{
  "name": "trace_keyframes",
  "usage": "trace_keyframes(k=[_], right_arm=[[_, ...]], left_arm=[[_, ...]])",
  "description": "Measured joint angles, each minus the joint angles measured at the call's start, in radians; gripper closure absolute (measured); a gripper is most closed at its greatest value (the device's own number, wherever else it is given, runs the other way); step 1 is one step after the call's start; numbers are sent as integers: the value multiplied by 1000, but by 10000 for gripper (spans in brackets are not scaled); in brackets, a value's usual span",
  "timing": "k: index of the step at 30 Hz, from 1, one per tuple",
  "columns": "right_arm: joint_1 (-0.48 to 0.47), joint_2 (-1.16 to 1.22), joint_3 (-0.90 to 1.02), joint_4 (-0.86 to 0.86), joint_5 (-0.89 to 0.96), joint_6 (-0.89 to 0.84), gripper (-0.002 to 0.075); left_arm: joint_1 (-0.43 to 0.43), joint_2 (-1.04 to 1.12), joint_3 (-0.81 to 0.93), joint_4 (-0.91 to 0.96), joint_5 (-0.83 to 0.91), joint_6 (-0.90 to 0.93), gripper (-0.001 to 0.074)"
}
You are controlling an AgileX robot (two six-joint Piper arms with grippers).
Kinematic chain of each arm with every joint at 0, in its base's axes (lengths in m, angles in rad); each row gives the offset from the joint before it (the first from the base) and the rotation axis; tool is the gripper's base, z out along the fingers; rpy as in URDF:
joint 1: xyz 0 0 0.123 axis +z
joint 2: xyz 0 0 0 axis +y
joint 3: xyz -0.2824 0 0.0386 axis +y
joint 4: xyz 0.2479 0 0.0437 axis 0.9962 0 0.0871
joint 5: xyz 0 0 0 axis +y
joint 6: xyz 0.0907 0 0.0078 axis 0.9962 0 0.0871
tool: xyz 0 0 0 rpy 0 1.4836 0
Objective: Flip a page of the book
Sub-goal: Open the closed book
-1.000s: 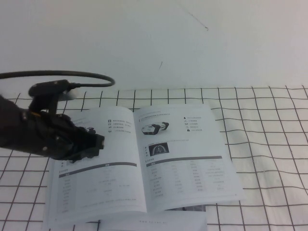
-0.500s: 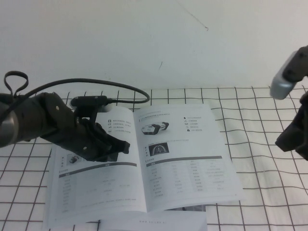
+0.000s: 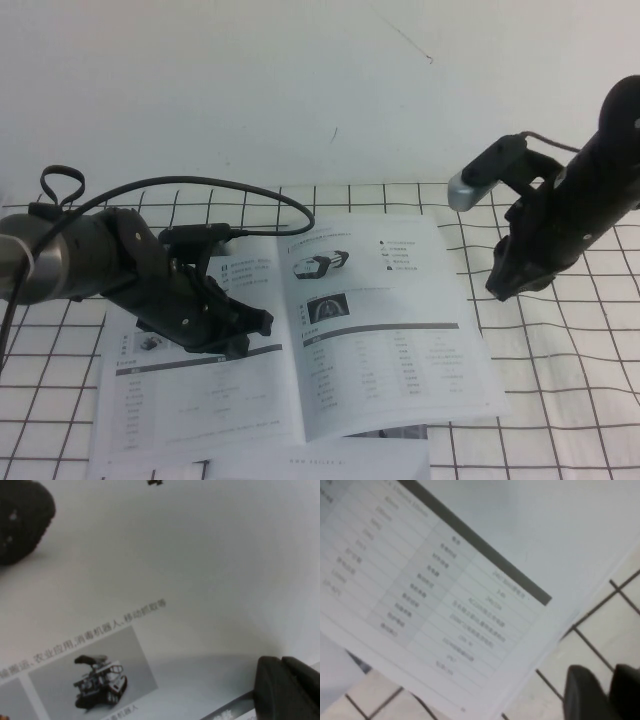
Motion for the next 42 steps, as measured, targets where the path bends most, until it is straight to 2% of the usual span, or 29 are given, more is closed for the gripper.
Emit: trace_keyframes(k=[7, 10, 20, 26, 33, 42], right_arm=[[0, 167, -90, 131, 20, 136, 300], [2, 224, -148, 157, 52, 167, 248], [-37, 336, -220, 166, 90, 229, 228], [-78, 371, -223, 272, 117, 220, 228], [-78, 378, -223, 390, 119, 178, 228], [-78, 378, -225, 381, 140, 165, 228]], left_arm=[[0, 2, -2, -2, 0, 0, 738], [0, 2, -2, -4, 0, 0, 738], [0, 2, -2, -6, 7, 0, 738], [0, 2, -2, -6, 9, 0, 738], [0, 3, -2, -6, 9, 0, 738], [0, 3, -2, -6, 9, 0, 738]])
